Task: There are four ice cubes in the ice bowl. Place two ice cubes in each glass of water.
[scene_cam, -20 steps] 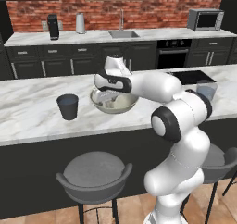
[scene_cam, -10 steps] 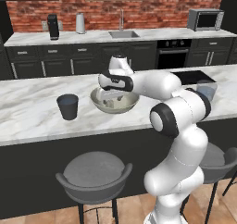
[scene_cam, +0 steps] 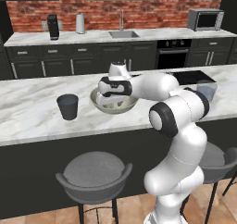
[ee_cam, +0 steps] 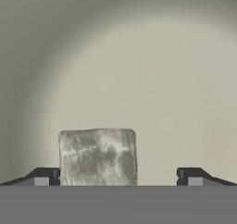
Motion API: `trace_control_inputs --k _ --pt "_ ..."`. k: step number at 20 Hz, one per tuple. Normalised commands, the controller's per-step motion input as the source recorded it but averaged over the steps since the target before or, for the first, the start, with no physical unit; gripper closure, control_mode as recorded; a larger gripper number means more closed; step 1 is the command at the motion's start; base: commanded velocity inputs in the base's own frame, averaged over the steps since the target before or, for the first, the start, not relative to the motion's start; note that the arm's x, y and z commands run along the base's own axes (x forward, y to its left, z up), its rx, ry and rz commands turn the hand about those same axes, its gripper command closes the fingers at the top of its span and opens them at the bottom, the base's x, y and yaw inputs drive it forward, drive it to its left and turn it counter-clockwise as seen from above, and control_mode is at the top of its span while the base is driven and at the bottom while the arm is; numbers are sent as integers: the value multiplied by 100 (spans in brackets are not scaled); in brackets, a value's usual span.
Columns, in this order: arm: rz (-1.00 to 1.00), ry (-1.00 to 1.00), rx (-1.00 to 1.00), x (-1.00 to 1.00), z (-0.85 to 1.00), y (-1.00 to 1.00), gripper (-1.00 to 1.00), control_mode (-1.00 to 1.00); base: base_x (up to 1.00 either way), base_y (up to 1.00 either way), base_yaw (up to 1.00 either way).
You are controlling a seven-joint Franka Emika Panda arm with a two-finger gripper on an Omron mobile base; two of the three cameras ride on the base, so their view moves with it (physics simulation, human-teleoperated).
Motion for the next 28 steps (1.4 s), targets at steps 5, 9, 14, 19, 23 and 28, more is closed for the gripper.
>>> trace_control_inputs --k 5,9,14,19,23,28 --pt "-3 -1 0 1 -28 0 -100 -100 0 0 0" --pt "-2 -9 0 6 -15 10 -100 -100 0 0 0" --pt "0 -9 0 7 -35 24 -100 -100 0 0 0" --pt "0 -9 0 11 -45 24 100 -100 0 0 0" --pt "0 -3 0 15 -50 19 100 -100 0 0 0" --pt "0 0 0 13 -63 12 100 -100 0 0 0"
